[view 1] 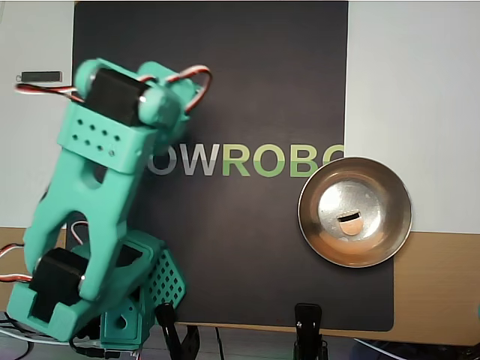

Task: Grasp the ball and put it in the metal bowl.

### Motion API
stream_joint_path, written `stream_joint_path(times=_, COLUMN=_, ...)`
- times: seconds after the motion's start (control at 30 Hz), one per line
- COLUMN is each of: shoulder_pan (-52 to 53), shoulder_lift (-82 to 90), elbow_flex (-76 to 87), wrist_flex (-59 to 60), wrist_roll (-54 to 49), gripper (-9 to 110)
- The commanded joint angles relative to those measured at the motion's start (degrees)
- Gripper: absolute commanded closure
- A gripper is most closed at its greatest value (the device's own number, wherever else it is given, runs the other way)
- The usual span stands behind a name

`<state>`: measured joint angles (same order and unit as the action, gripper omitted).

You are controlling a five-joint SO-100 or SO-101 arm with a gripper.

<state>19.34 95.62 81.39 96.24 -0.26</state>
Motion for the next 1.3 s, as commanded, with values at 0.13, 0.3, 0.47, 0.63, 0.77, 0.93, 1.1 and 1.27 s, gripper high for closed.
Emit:
stream_joint_path(times=0.13, shoulder_pan=-11.0, shoulder_lift=1.7, elbow_flex=0.0, wrist_flex=-0.2, wrist_roll=0.4, gripper=102)
stream_joint_path(times=0.3, shoulder_pan=-18.0, shoulder_lift=1.7, elbow_flex=0.0, wrist_flex=-0.3, wrist_roll=0.4, gripper=102)
stream_joint_path(times=0.47, shoulder_pan=-23.4, shoulder_lift=1.7, elbow_flex=0.0, wrist_flex=-0.3, wrist_roll=0.4, gripper=102)
stream_joint_path(times=0.63, shoulder_pan=-26.2, shoulder_lift=1.8, elbow_flex=1.1, wrist_flex=-2.5, wrist_roll=0.4, gripper=102)
stream_joint_path(times=0.77, shoulder_pan=-27.7, shoulder_lift=2.7, elbow_flex=8.3, wrist_flex=-11.5, wrist_roll=0.4, gripper=102)
stream_joint_path(times=0.93, shoulder_pan=-27.8, shoulder_lift=8.6, elbow_flex=20.7, wrist_flex=-22.9, wrist_roll=0.4, gripper=102)
stream_joint_path(times=1.1, shoulder_pan=-27.7, shoulder_lift=17.8, elbow_flex=35.1, wrist_flex=-34.5, wrist_roll=0.4, gripper=102)
stream_joint_path(times=1.27, shoulder_pan=-27.2, shoulder_lift=27.9, elbow_flex=46.8, wrist_flex=-42.6, wrist_roll=0.1, gripper=102)
